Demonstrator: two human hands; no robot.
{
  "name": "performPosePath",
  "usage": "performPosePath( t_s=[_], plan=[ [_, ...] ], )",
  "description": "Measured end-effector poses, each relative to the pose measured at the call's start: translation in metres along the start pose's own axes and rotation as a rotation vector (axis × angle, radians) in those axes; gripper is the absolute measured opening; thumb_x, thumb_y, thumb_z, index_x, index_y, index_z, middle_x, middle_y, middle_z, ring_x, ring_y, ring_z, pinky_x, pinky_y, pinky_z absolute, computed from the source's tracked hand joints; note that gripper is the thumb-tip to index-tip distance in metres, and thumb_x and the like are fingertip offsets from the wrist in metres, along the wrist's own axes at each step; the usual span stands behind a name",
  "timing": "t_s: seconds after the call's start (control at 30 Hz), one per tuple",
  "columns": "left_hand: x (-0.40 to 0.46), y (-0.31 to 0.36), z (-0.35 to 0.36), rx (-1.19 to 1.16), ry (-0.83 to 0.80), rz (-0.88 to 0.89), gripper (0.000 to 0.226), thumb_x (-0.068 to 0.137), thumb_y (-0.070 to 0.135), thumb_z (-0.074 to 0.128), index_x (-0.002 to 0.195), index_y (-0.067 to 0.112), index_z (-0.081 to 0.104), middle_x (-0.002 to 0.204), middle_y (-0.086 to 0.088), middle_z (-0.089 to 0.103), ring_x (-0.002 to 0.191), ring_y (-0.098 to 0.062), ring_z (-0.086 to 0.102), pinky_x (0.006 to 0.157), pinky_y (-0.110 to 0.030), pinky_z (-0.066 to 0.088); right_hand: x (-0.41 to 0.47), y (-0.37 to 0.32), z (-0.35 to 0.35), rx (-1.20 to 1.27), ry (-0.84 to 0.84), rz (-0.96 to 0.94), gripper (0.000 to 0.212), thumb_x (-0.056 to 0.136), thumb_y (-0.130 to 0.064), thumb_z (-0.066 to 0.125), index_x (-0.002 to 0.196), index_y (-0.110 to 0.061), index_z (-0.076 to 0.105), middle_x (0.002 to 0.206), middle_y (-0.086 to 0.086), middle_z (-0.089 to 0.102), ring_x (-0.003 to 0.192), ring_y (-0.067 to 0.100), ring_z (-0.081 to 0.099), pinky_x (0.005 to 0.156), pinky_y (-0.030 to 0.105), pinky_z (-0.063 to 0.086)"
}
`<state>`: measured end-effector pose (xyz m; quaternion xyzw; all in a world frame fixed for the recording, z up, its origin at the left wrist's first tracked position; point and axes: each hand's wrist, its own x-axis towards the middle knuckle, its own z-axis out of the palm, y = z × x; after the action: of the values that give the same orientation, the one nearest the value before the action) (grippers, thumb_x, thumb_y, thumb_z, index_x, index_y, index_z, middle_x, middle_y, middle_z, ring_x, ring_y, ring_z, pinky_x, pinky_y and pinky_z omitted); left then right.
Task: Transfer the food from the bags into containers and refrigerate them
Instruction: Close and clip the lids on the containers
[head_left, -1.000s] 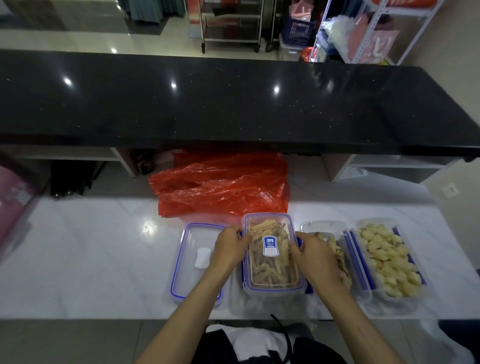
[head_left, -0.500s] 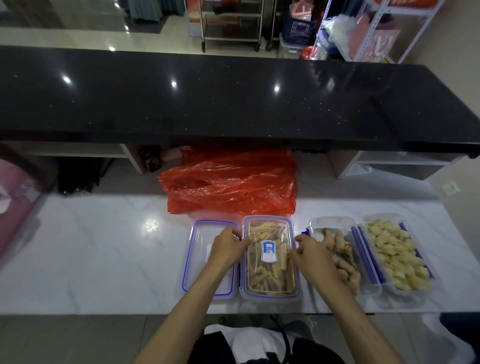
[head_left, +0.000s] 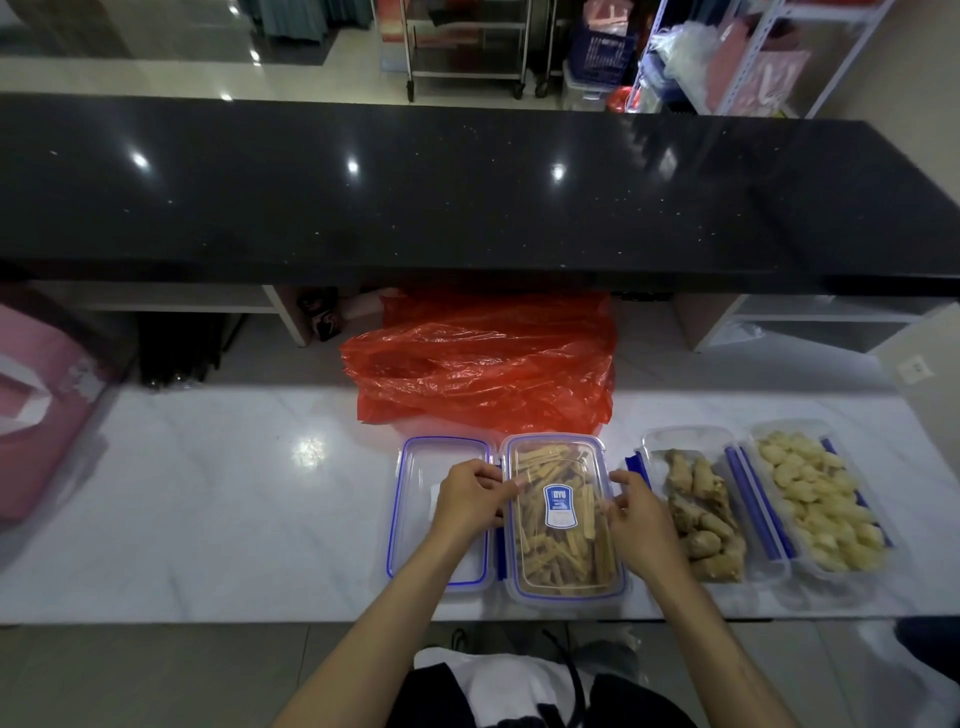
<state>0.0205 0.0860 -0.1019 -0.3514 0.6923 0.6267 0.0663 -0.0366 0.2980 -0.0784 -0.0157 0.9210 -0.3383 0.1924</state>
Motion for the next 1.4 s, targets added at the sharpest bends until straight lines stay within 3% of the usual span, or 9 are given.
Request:
performPosePath(
  t_s=[0.17, 0.3, 0.53, 0.67, 0.8, 0.9, 1.17, 1.3, 1.4],
  plan=[
    [0.001, -0.002, -0.001, 0.055, 0.032, 0.054, 0.035, 0.081, 0.037, 0.089, 0.096, 0.015, 0.066, 0.082, -0.006, 0.068, 0.065, -0.017, 0.066, 0.060, -0.034, 0.062, -0.001, -0.003, -0.001, 0.028, 0.016, 0.009, 0.040, 0.101, -0.015, 0.060, 0.140, -0.015, 0.052, 0.093, -0.004, 0.067, 0.084, 0.012, 0.068, 0.064, 0.024, 0.053],
    [0.000, -0.002, -0.003, 0.136, 0.047, 0.130, 0.045, 0.082, 0.044, 0.085, 0.113, 0.022, 0.060, 0.091, 0.000, 0.067, 0.076, -0.016, 0.065, 0.068, -0.036, 0.057, -0.001, -0.001, 0.000, 0.024, -0.004, 0.013, 0.043, 0.100, -0.016, 0.061, 0.142, -0.016, 0.052, 0.094, -0.004, 0.067, 0.085, 0.010, 0.068, 0.073, 0.033, 0.060],
    [-0.003, 0.002, -0.007, 0.243, -0.025, 0.196, 0.071, 0.090, 0.043, 0.079, 0.150, 0.019, 0.049, 0.150, 0.003, 0.054, 0.137, -0.018, 0.051, 0.101, -0.025, 0.038, 0.001, 0.000, 0.003, 0.048, -0.011, 0.041, 0.043, 0.100, -0.015, 0.061, 0.142, -0.017, 0.053, 0.114, 0.002, 0.069, 0.095, 0.014, 0.068, 0.077, 0.036, 0.062],
    [-0.007, 0.008, -0.011, 0.307, -0.059, 0.281, 0.055, 0.095, 0.038, 0.073, 0.145, 0.021, 0.055, 0.140, 0.007, 0.060, 0.128, -0.013, 0.055, 0.094, -0.024, 0.037, -0.001, -0.004, 0.009, 0.017, -0.004, 0.054, 0.035, 0.101, -0.007, 0.055, 0.135, -0.014, 0.054, 0.103, -0.005, 0.062, 0.093, 0.014, 0.061, 0.064, 0.020, 0.048],
    [-0.010, 0.009, -0.012, 0.309, -0.090, 0.281, 0.055, 0.096, 0.041, 0.072, 0.144, 0.024, 0.053, 0.140, 0.009, 0.061, 0.127, -0.013, 0.057, 0.097, -0.031, 0.049, -0.004, -0.002, 0.010, 0.049, -0.031, 0.063, 0.040, 0.103, -0.014, 0.053, 0.143, -0.020, 0.047, 0.115, 0.000, 0.067, 0.096, 0.014, 0.061, 0.076, 0.031, 0.053],
    [-0.008, 0.010, -0.015, 0.335, -0.148, 0.260, 0.063, 0.095, 0.048, 0.070, 0.149, 0.026, 0.044, 0.149, 0.006, 0.057, 0.133, -0.020, 0.056, 0.100, -0.046, 0.055, -0.005, 0.000, 0.009, 0.060, -0.054, 0.068, 0.048, 0.104, -0.017, 0.052, 0.150, -0.024, 0.039, 0.109, -0.007, 0.063, 0.092, 0.009, 0.060, 0.070, 0.026, 0.051],
    [-0.006, 0.006, -0.018, 0.643, -0.151, 0.314, 0.069, 0.096, 0.071, 0.048, 0.150, 0.030, 0.037, 0.153, 0.005, 0.055, 0.131, -0.026, 0.060, 0.099, -0.044, 0.051, -0.008, -0.006, 0.010, 0.075, -0.033, 0.072, 0.039, 0.104, -0.016, 0.052, 0.142, -0.020, 0.047, 0.121, 0.000, 0.065, 0.097, 0.013, 0.058, 0.082, 0.033, 0.052],
    [-0.006, 0.004, -0.018, 0.642, -0.131, 0.336, 0.069, 0.096, 0.072, 0.048, 0.148, 0.027, 0.041, 0.149, 0.003, 0.057, 0.129, -0.026, 0.061, 0.096, -0.042, 0.050, -0.009, -0.004, 0.008, 0.044, -0.030, 0.083, 0.049, 0.104, -0.023, 0.053, 0.152, -0.026, 0.039, 0.141, 0.005, 0.056, 0.119, 0.022, 0.060, 0.078, 0.028, 0.052],
    [-0.003, 0.002, -0.018, 0.629, -0.138, 0.333, 0.068, 0.096, 0.070, 0.051, 0.145, 0.024, 0.043, 0.147, 0.001, 0.058, 0.127, -0.026, 0.061, 0.094, -0.040, 0.050, -0.012, -0.003, 0.007, 0.093, -0.086, 0.114, 0.047, 0.107, -0.022, 0.049, 0.153, -0.024, 0.037, 0.120, 0.003, 0.060, 0.101, 0.012, 0.062, 0.065, 0.019, 0.045]
  ],
)
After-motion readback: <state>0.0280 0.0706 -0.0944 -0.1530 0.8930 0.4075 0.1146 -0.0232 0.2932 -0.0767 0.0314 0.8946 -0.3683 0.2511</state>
